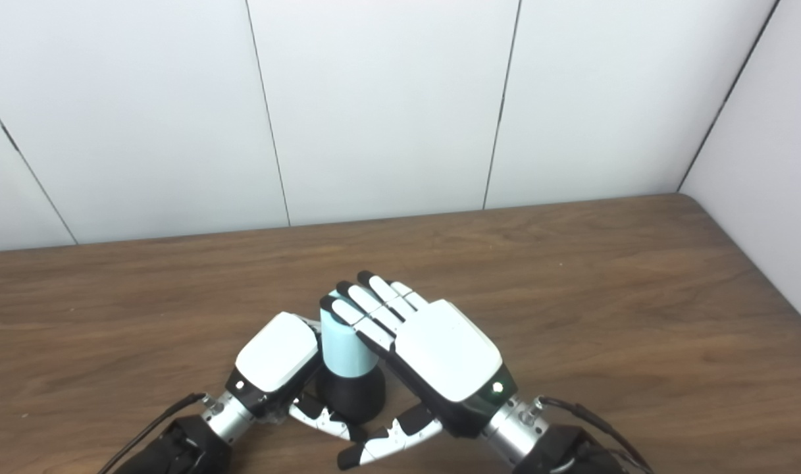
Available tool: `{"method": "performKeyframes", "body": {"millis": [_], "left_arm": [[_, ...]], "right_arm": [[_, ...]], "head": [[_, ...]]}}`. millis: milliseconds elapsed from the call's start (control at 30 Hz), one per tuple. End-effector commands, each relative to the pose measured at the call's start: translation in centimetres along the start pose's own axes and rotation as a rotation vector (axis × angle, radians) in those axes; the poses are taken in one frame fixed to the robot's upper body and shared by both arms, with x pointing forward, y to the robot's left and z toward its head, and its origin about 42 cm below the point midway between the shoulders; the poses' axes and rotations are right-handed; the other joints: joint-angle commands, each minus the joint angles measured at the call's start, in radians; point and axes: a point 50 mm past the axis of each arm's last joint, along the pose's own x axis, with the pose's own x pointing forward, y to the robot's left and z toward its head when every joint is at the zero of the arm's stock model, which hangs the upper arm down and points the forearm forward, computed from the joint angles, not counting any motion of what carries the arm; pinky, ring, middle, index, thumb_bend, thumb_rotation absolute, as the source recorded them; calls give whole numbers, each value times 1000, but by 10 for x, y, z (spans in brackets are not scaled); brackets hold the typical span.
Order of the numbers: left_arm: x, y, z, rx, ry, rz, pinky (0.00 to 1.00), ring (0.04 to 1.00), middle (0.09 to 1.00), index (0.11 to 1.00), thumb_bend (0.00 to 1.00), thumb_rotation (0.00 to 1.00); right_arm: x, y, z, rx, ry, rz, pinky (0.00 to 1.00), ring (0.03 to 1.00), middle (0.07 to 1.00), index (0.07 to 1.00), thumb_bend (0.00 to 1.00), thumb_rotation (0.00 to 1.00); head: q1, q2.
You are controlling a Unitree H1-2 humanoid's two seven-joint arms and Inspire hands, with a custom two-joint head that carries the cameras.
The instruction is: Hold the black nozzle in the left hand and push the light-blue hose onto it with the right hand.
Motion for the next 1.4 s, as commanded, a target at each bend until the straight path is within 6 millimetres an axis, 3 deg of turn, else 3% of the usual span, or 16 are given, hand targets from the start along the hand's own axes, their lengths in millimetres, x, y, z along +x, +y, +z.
{"method": "performKeyframes", "body": {"millis": [0, 200, 767, 1000, 1367], "left_arm": [[-32, -50, 24, -83, 31, -148, 251, 355, 440, 541, 494, 0], [-32, -51, 24, -82, 30, -139, 242, 357, 436, 538, 494, 0], [-32, -52, 24, -91, 38, -144, 236, 355, 436, 536, 494, 0], [-32, -51, 24, -86, 34, -145, 242, 354, 439, 539, 494, 0], [-33, -51, 23, -81, 31, -140, 250, 353, 441, 542, 494, 0]], "right_arm": [[-8, 12, -4, 14, -2, 83, 869, 979, 923, 865, 778, 770], [-10, 15, -3, 33, -27, 69, 825, 954, 884, 817, 795, 737], [-11, 20, 1, 21, -45, 98, 828, 939, 866, 802, 781, 760], [-12, 23, 1, -13, -12, 173, 884, 986, 923, 865, 776, 817], [-16, 34, 0, -36, 41, 262, 879, 1000, 940, 896, 809, 859]], "head": [[-1, 0], [-1, 1], [-2, 2], [-2, 2], [-3, 4]]}}
